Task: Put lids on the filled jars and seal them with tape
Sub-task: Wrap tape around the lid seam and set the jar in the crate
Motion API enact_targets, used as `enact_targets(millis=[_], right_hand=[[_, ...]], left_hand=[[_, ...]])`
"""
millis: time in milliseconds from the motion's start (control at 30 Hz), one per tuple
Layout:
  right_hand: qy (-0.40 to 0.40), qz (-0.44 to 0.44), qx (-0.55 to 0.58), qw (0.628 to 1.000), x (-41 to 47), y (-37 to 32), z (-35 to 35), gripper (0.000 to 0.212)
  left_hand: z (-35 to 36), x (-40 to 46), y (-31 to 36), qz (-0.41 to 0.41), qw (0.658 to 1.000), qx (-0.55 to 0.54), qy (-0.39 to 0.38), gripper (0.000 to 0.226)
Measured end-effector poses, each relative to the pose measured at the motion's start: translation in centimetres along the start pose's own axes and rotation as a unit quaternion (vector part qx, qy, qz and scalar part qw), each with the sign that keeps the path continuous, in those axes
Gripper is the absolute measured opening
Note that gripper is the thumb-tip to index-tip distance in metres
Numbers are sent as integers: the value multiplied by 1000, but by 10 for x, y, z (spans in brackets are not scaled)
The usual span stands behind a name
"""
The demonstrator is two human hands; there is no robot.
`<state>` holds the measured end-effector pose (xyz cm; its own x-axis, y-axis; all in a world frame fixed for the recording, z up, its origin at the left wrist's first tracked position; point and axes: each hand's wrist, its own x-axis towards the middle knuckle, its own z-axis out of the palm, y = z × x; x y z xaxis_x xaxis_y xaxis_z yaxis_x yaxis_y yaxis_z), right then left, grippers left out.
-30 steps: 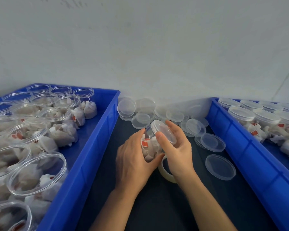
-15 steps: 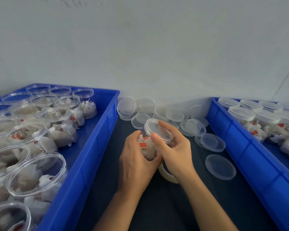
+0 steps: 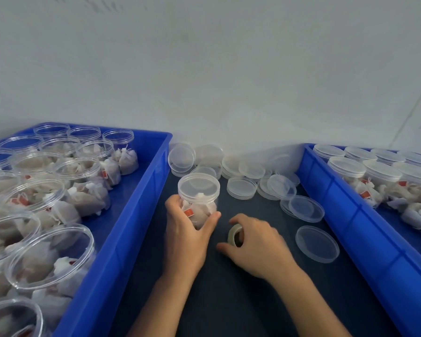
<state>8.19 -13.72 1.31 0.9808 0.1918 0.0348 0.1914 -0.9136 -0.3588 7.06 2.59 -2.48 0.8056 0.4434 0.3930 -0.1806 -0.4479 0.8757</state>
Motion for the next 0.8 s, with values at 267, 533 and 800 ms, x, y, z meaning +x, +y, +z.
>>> enact_targets(millis=[267, 533, 800], right_hand=[[158, 8, 222, 962, -5, 2, 4, 36], [280, -108, 422, 856, -8, -4, 1, 43], [380, -281, 267, 840, -15, -12, 3, 50]], left_hand=[[-2, -4, 11, 25, 999, 1, 37, 84], [-1, -10, 30, 351, 920, 64, 163, 36], [0, -11, 38, 345, 935, 47, 72, 43]])
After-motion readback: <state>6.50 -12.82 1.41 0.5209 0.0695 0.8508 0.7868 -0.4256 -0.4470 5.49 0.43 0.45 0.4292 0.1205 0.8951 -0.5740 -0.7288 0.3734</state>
